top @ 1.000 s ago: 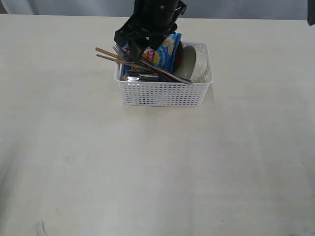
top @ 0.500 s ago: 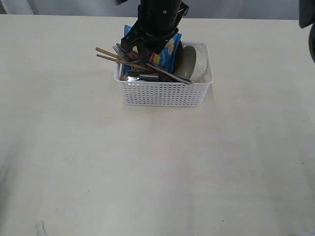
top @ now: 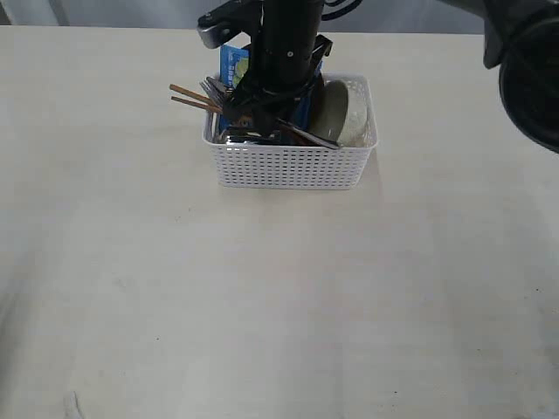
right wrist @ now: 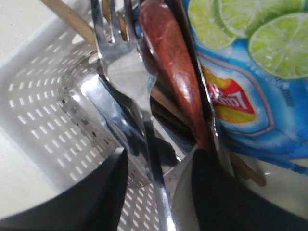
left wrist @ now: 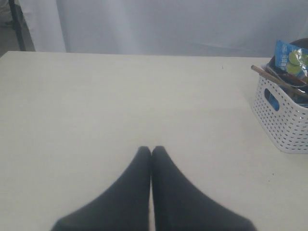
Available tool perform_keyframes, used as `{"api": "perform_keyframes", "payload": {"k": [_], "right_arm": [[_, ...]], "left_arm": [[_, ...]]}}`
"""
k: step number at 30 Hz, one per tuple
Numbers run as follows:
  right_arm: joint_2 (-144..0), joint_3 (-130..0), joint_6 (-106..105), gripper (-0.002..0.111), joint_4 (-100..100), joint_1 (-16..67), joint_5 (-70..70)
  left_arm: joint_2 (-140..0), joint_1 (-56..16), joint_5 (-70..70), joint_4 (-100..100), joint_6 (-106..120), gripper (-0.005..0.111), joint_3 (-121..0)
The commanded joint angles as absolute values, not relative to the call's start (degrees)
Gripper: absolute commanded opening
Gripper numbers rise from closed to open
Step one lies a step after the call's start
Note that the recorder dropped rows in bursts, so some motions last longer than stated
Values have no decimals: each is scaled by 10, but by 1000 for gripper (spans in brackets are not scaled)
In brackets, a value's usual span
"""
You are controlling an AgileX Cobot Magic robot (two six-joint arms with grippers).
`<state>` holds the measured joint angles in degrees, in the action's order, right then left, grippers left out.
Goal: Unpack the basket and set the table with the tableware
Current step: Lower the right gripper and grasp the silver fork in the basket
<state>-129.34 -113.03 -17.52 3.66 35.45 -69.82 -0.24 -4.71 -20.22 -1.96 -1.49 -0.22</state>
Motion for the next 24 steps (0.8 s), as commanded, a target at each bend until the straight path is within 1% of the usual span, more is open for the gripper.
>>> {"api": "perform_keyframes", "payload": {"k": [1,4,6,7,8,9,14,19,24], "right_arm": [[-1298,-1132,-178,41,31,354,-700],[-1296,-1132,-180,41,31,354,-700],[-1294,-1132,-180,28,31,354,-700],[-1294,-1132,-183,14,31,354,-700],[-1294,-1132,-187,5,31,354,-700],[-1294,-1132,-188,0,31,354,-700],[-1293,-1132,-188,0,31,354,-700],[-1254,-1132,-189,0,33,355,-700],[-1230,-1132,-214,0,103,355,-700]], "left_arm": [[0,-45,-196,-18,-15,0,0],[0,-45,-196,-18,-15,0,0],[0,-45,-196,-18,-14,0,0],[0,-45,-196,-18,-14,0,0],[0,-45,-196,-18,-14,0,0],[0,-45,-196,-18,-14,0,0],[0,-45,-196,-18,-14,0,0],[0,-45,-196,-18,-14,0,0],[0,-45,-196,-18,-14,0,0]]}}
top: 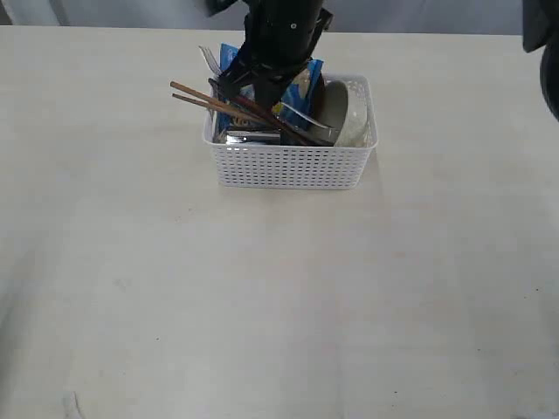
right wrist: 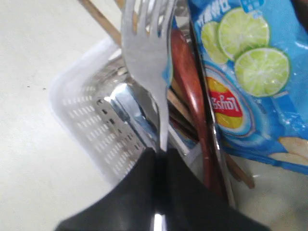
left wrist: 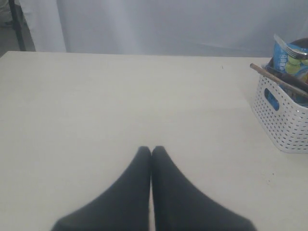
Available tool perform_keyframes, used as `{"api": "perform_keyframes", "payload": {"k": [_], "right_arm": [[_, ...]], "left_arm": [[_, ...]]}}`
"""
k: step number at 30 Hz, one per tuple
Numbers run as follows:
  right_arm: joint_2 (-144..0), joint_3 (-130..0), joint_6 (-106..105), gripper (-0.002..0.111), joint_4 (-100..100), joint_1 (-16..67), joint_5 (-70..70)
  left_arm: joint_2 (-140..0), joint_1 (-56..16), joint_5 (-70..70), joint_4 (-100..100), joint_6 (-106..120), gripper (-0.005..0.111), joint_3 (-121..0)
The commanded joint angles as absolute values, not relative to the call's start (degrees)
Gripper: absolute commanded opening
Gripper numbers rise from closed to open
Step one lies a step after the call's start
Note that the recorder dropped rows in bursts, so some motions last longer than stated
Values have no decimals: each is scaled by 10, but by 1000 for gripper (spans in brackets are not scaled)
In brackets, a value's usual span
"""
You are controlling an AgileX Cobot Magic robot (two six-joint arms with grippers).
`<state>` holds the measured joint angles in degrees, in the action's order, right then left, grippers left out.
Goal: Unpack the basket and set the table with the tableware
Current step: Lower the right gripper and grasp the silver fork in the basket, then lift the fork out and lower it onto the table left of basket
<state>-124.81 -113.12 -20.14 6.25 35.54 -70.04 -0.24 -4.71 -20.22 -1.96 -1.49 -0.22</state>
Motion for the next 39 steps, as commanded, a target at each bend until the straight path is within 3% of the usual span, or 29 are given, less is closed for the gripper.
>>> {"api": "perform_keyframes", "payload": {"k": [1,7,16,22,39], "right_arm": [[-1228,-1132,-214,0,110,355,-700],[-1209,-1132,-136,-1,167,369,-700],[-1189,-1132,170,-1,33,542,-653],[-1224,-1132,366,-1,-61,606,-638],[-1354,-1132,601,-1,-103,657,-669]], "left_arm": [[0,-45,-196,-18,-14,0,0],[0,-45,-196,-18,-14,0,0],[0,-45,-196,-18,-14,0,0],[0,-45,-196,-18,-14,0,0],[0,-45,-196,-18,-14,0,0]]}}
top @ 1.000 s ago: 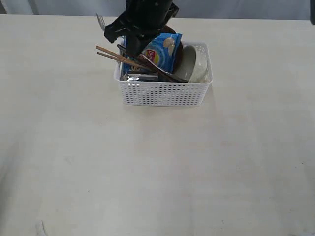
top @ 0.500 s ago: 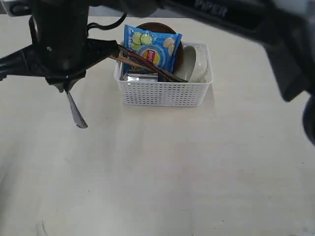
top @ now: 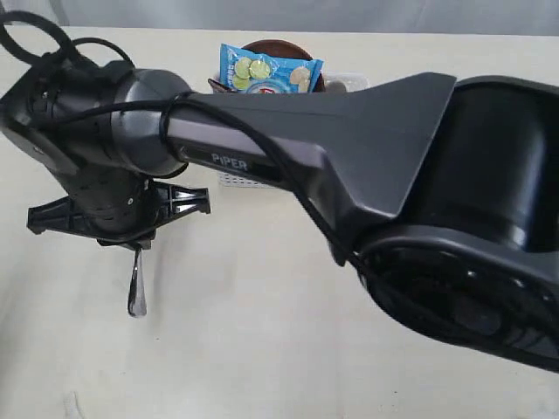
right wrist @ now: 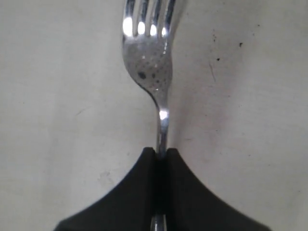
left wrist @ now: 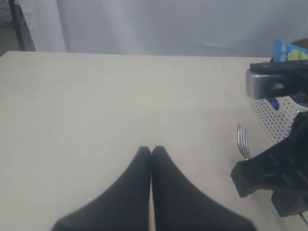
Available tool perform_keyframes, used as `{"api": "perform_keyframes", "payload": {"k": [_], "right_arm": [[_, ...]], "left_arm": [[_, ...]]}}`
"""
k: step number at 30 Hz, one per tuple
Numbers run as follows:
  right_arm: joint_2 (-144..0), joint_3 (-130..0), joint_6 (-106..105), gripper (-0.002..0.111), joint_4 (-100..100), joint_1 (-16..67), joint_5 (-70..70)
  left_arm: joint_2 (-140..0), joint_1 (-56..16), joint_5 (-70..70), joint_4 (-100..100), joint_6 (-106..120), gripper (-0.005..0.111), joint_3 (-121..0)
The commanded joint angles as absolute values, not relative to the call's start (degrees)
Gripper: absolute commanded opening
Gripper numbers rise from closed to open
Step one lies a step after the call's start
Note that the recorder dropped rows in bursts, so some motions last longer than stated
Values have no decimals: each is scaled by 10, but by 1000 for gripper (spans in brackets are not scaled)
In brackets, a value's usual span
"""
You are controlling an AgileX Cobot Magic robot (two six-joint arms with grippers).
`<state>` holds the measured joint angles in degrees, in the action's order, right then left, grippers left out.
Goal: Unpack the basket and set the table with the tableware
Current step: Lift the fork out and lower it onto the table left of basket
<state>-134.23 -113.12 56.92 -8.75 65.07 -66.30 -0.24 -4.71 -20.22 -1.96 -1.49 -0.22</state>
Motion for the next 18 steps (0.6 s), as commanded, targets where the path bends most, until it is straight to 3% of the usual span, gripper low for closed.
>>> {"api": "perform_keyframes", "payload": {"k": [1,18], "right_arm": [[-1357,-1132,610,-1,-104,658,-668],[-1370,-1132,632,-1,-148,654,-649]], "left_arm": [[0,-45,-196,-18,-14,0,0],[0,-45,-196,-18,-14,0,0]]}}
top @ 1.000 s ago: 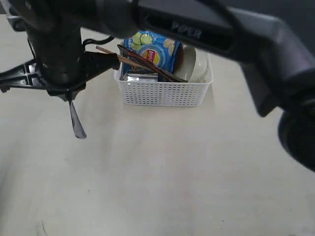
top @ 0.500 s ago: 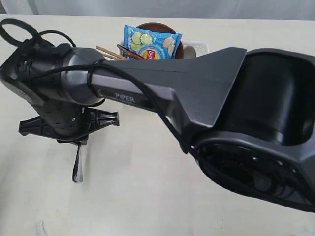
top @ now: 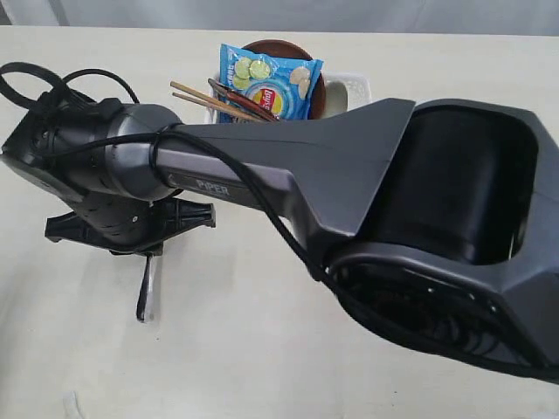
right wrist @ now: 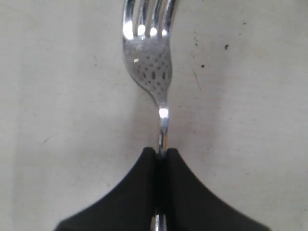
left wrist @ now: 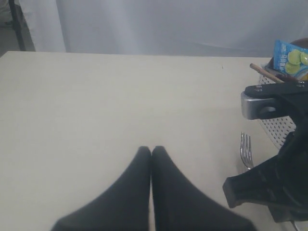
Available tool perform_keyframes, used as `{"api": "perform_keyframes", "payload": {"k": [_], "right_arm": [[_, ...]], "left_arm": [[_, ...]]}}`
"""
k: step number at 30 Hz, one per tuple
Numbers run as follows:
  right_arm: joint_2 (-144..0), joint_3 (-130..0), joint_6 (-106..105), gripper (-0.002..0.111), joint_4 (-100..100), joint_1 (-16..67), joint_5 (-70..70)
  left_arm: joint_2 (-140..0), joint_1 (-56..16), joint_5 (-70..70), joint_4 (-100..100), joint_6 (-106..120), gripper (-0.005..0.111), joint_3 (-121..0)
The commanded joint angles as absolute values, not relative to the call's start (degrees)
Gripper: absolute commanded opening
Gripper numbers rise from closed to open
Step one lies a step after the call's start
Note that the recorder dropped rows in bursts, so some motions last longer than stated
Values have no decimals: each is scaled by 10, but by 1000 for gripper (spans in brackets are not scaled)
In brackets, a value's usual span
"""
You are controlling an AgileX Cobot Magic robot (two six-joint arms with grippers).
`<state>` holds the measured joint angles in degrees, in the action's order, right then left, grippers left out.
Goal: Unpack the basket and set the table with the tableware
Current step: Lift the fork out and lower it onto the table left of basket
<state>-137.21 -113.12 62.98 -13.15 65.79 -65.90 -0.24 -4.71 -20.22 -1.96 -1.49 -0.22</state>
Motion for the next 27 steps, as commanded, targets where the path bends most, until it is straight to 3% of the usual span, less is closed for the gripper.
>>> {"api": "perform_keyframes", "payload": {"k": [1,27], "right_arm": [[-1370,-1132,632,-1,-147,654,-645],[-1389,-1132,666,-1,-156,641,-648]], "left_arm": [[0,-45,-196,-18,-14,0,0],[0,-45,-196,-18,-14,0,0]]}}
